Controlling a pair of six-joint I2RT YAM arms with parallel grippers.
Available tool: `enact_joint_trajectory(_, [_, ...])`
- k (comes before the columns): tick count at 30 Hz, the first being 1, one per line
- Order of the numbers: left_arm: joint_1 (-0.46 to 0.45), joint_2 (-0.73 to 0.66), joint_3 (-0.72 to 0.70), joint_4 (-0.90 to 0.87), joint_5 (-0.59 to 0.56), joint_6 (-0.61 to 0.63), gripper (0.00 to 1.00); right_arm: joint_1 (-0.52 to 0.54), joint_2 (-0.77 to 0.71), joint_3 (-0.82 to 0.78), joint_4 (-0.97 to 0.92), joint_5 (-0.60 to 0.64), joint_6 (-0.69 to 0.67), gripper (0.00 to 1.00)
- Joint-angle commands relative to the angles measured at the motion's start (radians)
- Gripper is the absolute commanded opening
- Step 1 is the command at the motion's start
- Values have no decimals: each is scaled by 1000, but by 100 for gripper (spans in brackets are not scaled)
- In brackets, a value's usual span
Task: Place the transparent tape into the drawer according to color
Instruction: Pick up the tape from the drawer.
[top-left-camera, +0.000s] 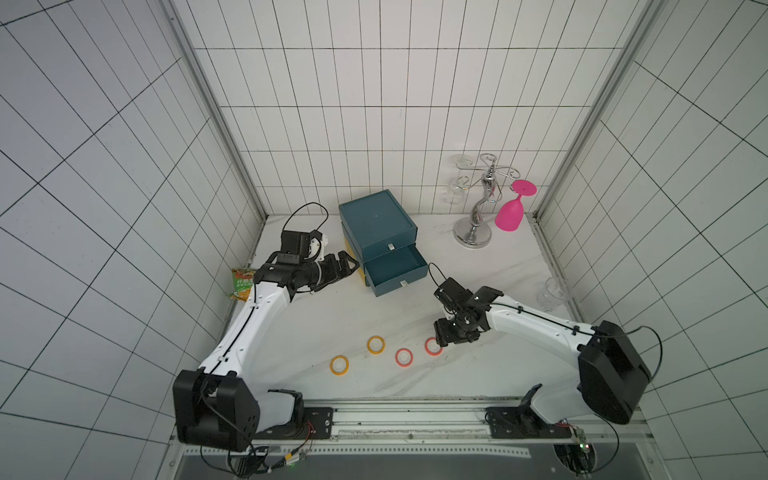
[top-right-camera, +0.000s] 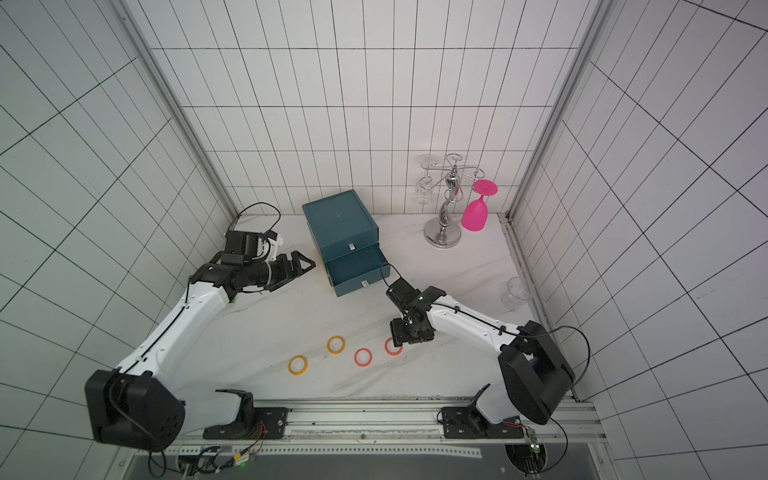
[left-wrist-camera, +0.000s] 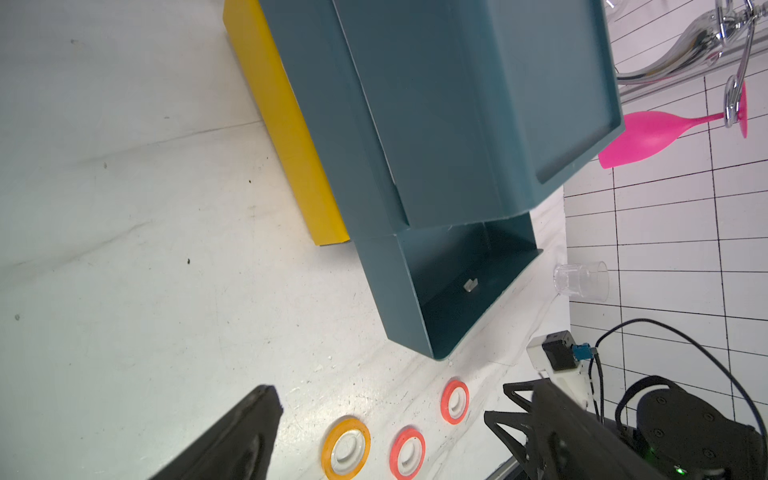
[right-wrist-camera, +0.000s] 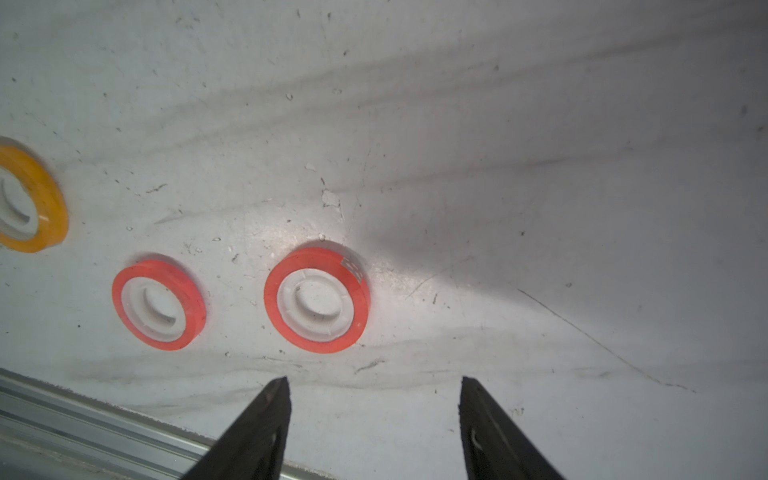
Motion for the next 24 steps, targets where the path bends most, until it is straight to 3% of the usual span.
enact_joint_trajectory(1, [3, -34, -32, -7, 13, 2, 98, 24, 38, 50, -29, 57, -13, 64])
enact_joint_trajectory(24, [3, -50, -47, -68, 8, 38, 98, 81, 196, 70, 76, 104, 24, 44])
